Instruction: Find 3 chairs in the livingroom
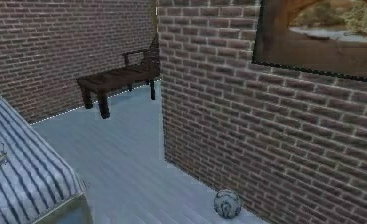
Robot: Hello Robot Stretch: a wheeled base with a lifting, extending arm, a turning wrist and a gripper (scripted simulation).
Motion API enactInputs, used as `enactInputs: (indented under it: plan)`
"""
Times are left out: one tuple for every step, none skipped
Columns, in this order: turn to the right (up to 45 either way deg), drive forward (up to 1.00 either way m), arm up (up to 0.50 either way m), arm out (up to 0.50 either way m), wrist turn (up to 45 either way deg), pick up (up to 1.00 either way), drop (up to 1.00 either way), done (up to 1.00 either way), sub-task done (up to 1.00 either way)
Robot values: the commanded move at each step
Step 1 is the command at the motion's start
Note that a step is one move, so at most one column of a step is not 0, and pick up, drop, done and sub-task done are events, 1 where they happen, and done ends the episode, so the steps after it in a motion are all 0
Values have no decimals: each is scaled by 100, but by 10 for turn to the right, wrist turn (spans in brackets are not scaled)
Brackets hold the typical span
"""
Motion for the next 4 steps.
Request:
enactInputs:
  plan:
    - [0,70,0,0,0,0,0,0,0]
    - [-210,0,0,0,0,0,0,0,0]
    - [0,30,0,0,0,0,0,0,0]
    - [-270,0,0,0,0,0,0,0,0]
